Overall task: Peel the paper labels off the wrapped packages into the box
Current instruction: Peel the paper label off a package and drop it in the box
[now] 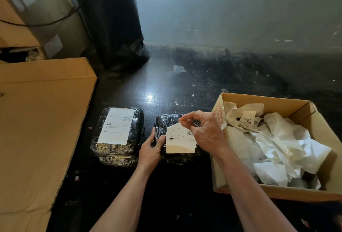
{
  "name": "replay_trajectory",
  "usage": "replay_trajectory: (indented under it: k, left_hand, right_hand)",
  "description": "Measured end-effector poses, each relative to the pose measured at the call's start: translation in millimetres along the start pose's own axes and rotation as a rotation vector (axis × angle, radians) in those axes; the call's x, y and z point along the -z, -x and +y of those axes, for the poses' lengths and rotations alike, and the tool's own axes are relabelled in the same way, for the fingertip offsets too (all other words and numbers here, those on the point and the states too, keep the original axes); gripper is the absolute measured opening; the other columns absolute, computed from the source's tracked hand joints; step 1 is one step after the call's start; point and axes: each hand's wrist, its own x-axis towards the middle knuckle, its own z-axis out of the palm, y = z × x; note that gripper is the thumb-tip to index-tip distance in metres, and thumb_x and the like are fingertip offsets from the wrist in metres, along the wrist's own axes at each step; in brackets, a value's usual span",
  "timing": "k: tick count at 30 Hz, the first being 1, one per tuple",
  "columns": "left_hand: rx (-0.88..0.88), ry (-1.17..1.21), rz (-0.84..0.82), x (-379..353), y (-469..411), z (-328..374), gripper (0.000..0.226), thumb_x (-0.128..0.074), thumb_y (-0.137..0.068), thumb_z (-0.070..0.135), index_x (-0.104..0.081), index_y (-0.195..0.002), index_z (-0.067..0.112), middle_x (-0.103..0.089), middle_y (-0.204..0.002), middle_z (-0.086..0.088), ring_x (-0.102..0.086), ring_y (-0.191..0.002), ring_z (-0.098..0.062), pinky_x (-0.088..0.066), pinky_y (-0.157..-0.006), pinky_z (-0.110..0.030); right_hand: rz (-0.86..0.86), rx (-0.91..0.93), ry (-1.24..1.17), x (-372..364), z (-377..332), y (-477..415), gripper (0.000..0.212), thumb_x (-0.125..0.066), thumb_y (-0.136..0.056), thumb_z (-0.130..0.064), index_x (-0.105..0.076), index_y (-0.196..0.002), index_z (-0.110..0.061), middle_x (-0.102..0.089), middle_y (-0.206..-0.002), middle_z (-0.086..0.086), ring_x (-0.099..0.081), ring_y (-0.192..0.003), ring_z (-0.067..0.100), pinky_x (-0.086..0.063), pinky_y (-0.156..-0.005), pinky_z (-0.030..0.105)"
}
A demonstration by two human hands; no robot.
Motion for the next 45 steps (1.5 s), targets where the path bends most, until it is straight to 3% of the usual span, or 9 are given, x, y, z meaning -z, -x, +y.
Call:
replay_trajectory:
  k: [6,17,20,24,30,33,35,37,45]
  left_hand:
    - [-0.003,-0.034,0.01,0.9,-6.3,3.3,0.064,-0.066,-0.094,0.046,-0.042,-0.151,0.034,-0.051,-0.15,0.006,-0.053,-0.132,-0.011,-0.042,-0.114,-0.041]
    - [-0.004,-0.08,0.008,1.1,-2.0,7.5,0.065,-0.065,-0.094,0.047,-0.04,-0.153,0.034,-0.052,-0.149,0.003,-0.048,-0.132,-0.007,-0.039,-0.115,-0.037]
    - [-0.019,-0.109,0.014,1.3,-1.0,9.0,0.064,-0.064,-0.095,0.046,-0.039,-0.153,0.033,-0.052,-0.15,0.002,-0.047,-0.13,-0.004,-0.038,-0.115,-0.034]
    - [-0.023,-0.138,0.014,1.1,0.4,11.5,0.064,-0.061,-0.097,0.045,-0.037,-0.155,0.033,-0.048,-0.153,0.005,-0.047,-0.137,-0.012,-0.036,-0.116,-0.036]
    - [-0.014,-0.149,0.013,1.2,2.6,13.4,0.066,-0.062,-0.095,0.049,-0.038,-0.154,0.034,-0.049,-0.152,0.006,-0.049,-0.137,-0.015,-0.038,-0.116,-0.041]
    - [0.008,-0.138,0.015,3.6,2.8,10.2,0.068,-0.072,-0.09,0.043,-0.043,-0.151,0.037,-0.057,-0.145,0.004,-0.056,-0.129,-0.013,-0.044,-0.112,-0.041]
    - [0.0,-0.147,0.012,4.1,5.6,11.3,0.064,-0.068,-0.092,0.048,-0.045,-0.151,0.035,-0.057,-0.145,0.003,-0.054,-0.132,-0.017,-0.043,-0.113,-0.041]
    - [0.003,-0.147,0.009,3.1,8.7,15.6,0.065,-0.062,-0.096,0.048,-0.039,-0.154,0.032,-0.051,-0.15,0.004,-0.047,-0.139,-0.02,-0.037,-0.116,-0.04]
    - [-0.019,-0.231,-0.009,0.9,15.1,22.2,0.071,-0.051,-0.098,0.054,-0.028,-0.159,0.026,-0.036,-0.161,-0.001,-0.034,-0.148,-0.023,-0.028,-0.118,-0.037]
  right_hand:
    - [-0.006,0.039,0.038,-2.9,-1.0,0.0,0.023,-0.079,-0.087,-0.028,-0.075,-0.084,-0.051,-0.072,-0.092,-0.017,-0.061,-0.107,0.024,-0.056,-0.091,0.043]
    - [-0.01,0.051,0.035,1.2,-9.8,4.7,0.022,-0.079,-0.087,-0.027,-0.076,-0.083,-0.048,-0.073,-0.091,-0.017,-0.06,-0.107,0.025,-0.055,-0.091,0.047]
    - [0.003,0.066,0.03,2.2,-12.7,8.8,0.022,-0.079,-0.088,-0.024,-0.076,-0.084,-0.046,-0.073,-0.09,-0.015,-0.059,-0.107,0.023,-0.054,-0.093,0.041]
    - [0.01,0.069,0.026,3.6,-18.3,16.2,0.023,-0.077,-0.089,-0.02,-0.075,-0.087,-0.043,-0.071,-0.09,-0.014,-0.055,-0.109,0.017,-0.043,-0.088,0.011]
    - [0.01,0.057,0.026,3.9,-21.7,19.7,0.018,-0.078,-0.089,-0.018,-0.079,-0.089,-0.036,-0.073,-0.092,-0.015,-0.054,-0.11,0.014,-0.037,-0.087,0.003]
    - [0.015,0.022,-0.145,12.5,-34.1,18.7,0.018,-0.072,-0.092,-0.01,-0.08,-0.09,-0.026,-0.075,-0.098,-0.005,-0.066,-0.101,0.022,-0.059,-0.085,0.033]
    - [0.057,0.038,-0.162,29.9,-51.6,10.9,0.018,-0.068,-0.094,-0.007,-0.077,-0.092,-0.023,-0.074,-0.102,-0.005,-0.068,-0.093,0.01,-0.059,-0.069,0.023]
    - [0.065,0.11,-0.054,48.0,-68.8,2.1,0.017,-0.07,-0.093,-0.01,-0.076,-0.095,-0.026,-0.072,-0.103,-0.016,-0.064,-0.094,-0.006,-0.053,-0.073,0.01]
    - [0.158,0.14,0.187,63.1,-80.8,10.1,0.02,-0.074,-0.091,-0.02,-0.076,-0.107,-0.033,-0.064,-0.093,-0.026,-0.057,-0.092,-0.018,-0.044,-0.066,0.0]
